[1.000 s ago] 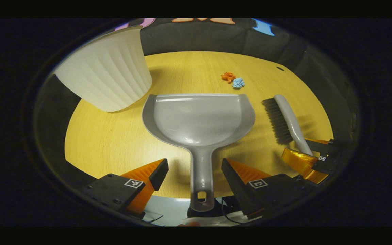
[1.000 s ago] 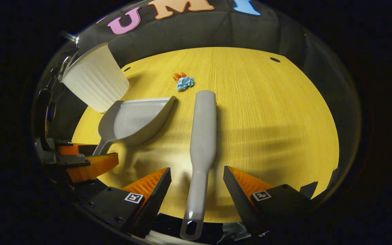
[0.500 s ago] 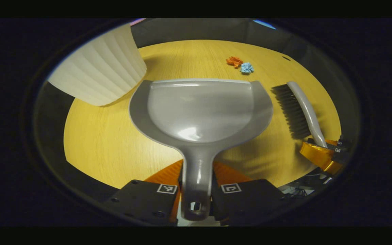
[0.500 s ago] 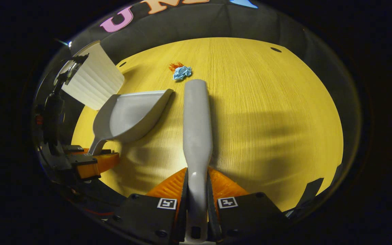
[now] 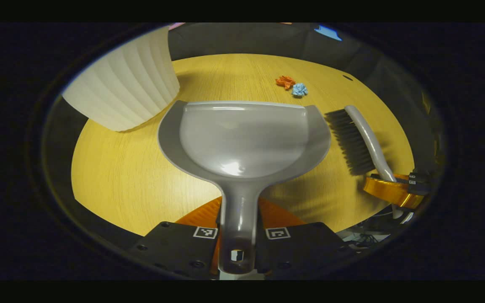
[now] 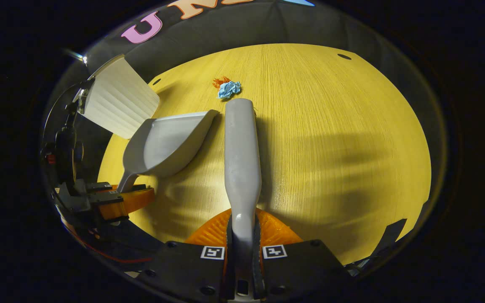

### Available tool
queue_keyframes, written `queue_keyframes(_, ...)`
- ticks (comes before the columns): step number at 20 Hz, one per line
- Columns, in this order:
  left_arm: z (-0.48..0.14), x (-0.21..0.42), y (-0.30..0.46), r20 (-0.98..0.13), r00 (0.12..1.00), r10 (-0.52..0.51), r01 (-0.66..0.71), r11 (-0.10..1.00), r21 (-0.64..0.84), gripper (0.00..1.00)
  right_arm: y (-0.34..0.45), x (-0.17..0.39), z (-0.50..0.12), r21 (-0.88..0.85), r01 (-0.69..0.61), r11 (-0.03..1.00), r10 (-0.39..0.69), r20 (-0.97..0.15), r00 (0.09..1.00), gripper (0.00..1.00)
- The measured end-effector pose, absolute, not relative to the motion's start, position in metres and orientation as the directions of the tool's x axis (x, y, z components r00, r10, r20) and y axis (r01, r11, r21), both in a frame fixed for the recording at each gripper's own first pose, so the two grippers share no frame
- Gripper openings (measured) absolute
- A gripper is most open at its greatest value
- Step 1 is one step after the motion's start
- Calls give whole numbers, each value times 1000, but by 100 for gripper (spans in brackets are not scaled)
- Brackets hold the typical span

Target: Pick up the small broom and dustpan from the desktop, sweep the trash into the dustpan with the broom, and then empty the trash into the garbage bin.

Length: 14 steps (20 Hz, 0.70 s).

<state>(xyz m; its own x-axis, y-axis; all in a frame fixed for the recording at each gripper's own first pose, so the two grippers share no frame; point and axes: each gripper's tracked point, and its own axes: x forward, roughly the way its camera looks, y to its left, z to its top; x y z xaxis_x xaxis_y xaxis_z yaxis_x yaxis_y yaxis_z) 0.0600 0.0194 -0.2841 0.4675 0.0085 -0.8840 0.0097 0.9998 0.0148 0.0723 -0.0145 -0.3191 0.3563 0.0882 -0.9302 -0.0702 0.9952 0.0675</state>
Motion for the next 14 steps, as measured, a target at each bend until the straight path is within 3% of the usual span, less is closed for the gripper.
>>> queue_keyframes(6,-262,66,32,-854,520,-6,97,994,52,27,-16,97,-278,90,-103,991,127,-888,443,16)
queue_keyframes(14,-248,93,44,-842,533,-86,350,928,127,27,-64,223,-243,-269,-252,930,-109,-854,508,18)
